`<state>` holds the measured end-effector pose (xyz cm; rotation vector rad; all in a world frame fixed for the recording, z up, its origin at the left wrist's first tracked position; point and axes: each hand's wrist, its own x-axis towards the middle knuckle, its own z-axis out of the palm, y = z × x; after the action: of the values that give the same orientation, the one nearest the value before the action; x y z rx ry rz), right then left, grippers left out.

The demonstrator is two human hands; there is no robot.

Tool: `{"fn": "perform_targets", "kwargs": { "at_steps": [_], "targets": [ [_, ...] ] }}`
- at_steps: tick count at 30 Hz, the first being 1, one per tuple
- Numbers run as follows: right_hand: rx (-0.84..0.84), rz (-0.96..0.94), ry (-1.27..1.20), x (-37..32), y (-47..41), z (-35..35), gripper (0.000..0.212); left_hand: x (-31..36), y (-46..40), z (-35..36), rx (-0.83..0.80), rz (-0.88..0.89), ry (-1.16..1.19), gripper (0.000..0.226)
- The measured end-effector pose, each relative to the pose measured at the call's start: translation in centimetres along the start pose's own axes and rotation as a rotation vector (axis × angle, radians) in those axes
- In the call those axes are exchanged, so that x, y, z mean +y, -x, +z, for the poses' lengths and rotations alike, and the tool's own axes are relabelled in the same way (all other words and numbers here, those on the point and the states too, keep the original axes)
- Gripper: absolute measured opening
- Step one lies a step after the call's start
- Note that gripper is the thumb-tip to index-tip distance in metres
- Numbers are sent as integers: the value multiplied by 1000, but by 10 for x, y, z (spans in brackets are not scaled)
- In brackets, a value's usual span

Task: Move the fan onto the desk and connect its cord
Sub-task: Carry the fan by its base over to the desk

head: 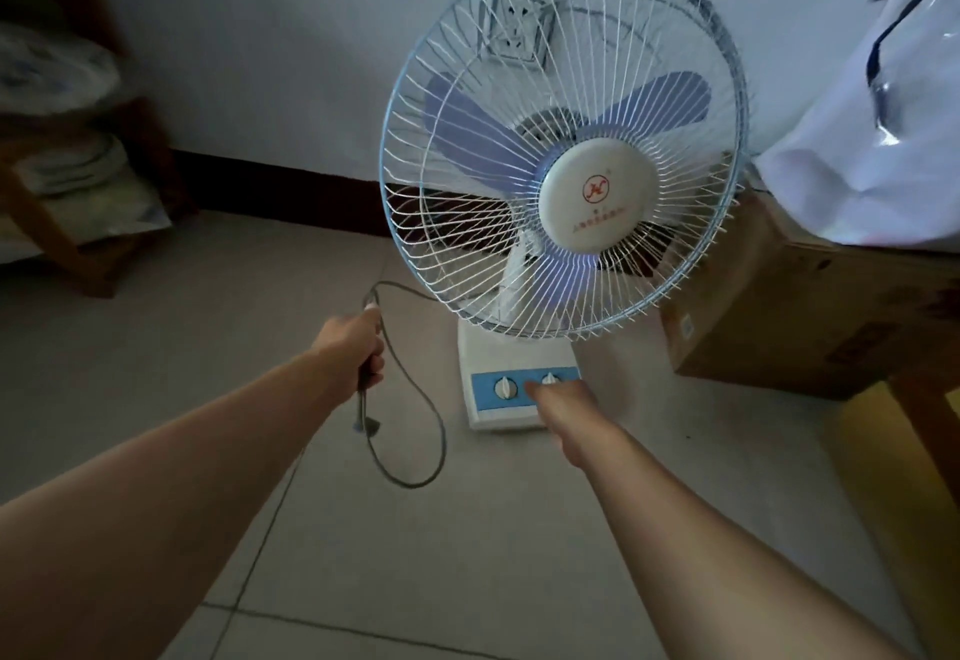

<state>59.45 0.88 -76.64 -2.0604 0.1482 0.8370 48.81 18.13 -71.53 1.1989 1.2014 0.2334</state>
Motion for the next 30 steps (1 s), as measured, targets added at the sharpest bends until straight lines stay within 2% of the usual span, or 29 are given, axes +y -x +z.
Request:
{"fn": "perform_targets", "kwargs": {
  "at_steps": [3, 8, 13, 19, 27, 30],
  "targets": [
    [11, 18, -8, -3, -21, -9, 51, -9, 6, 20, 29, 28, -23, 35],
    [115, 23, 41, 3, -48, -12, 61, -30, 12, 45, 78, 123, -82, 31],
    [125, -13, 108, 20, -72, -21, 70, -39, -2, 66, 120, 179, -75, 27],
    [137, -50, 170, 31, -95, -23, 76, -52, -39, 81, 68, 219, -193, 24],
    [116, -145, 221, 30, -133, -12, 80, -82, -98, 100, 40, 42, -292, 28],
    [158, -144, 258, 31, -143, -5, 81, -93, -112, 108, 52, 47, -338, 30]
  ]
}}
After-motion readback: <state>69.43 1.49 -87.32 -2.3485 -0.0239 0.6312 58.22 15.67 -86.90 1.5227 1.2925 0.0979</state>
